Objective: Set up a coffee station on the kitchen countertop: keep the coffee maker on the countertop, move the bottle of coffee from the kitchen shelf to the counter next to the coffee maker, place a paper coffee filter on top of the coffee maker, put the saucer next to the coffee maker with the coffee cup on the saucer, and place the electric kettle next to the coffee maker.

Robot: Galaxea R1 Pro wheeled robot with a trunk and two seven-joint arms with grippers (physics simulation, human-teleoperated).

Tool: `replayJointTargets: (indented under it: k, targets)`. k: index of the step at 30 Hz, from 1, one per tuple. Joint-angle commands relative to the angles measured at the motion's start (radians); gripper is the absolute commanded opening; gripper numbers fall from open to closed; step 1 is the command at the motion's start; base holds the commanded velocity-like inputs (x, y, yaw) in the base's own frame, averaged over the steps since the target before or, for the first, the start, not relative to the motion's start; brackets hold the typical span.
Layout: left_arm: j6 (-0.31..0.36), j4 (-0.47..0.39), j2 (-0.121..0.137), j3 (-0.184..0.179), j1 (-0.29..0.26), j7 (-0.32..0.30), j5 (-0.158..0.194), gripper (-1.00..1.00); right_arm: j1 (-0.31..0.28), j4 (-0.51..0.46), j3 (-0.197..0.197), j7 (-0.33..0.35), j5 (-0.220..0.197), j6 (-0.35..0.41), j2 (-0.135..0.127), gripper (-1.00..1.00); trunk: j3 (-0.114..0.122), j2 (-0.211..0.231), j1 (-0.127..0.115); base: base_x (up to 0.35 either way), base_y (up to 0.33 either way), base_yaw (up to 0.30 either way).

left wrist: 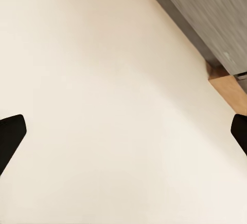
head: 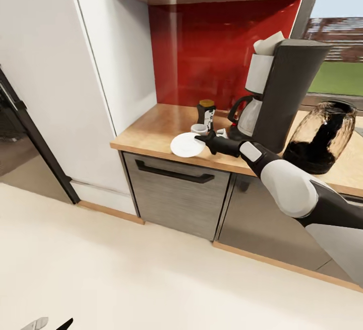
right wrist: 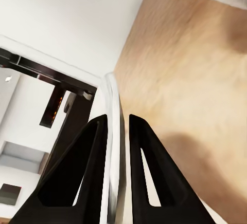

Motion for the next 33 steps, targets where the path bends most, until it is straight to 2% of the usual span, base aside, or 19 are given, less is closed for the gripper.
replayJointTargets:
  k: [1, 18, 28, 33]
  targets:
    - [0.002, 0.001, 0.000, 0.000, -0.001, -0.004, 0.005, 1.00, 0.000, -0.001, 0.002, 0.000, -0.013, 0.009, 0.000, -1.00, -0.001, 0.000, 0.000, 0.000, 0.136, 0.000]
    - [0.002, 0.001, 0.000, 0.000, -0.001, -0.004, 0.005, 1.00, 0.000, -0.001, 0.002, 0.001, -0.013, 0.009, -0.001, -1.00, -0.001, 0.000, 0.000, 0.039, 0.111, -0.007]
    - [0.002, 0.001, 0.001, 0.000, -0.001, -0.004, 0.005, 1.00, 0.000, -0.001, 0.002, 0.001, -0.013, 0.010, -0.001, -1.00, -0.001, 0.000, 0.000, 0.006, 0.010, -0.225]
    - [0.002, 0.001, 0.001, 0.000, -0.001, -0.004, 0.005, 1.00, 0.000, -0.001, 0.002, 0.001, -0.013, 0.009, -0.001, -1.00, -0.001, 0.000, 0.000, 0.000, 0.164, -0.098]
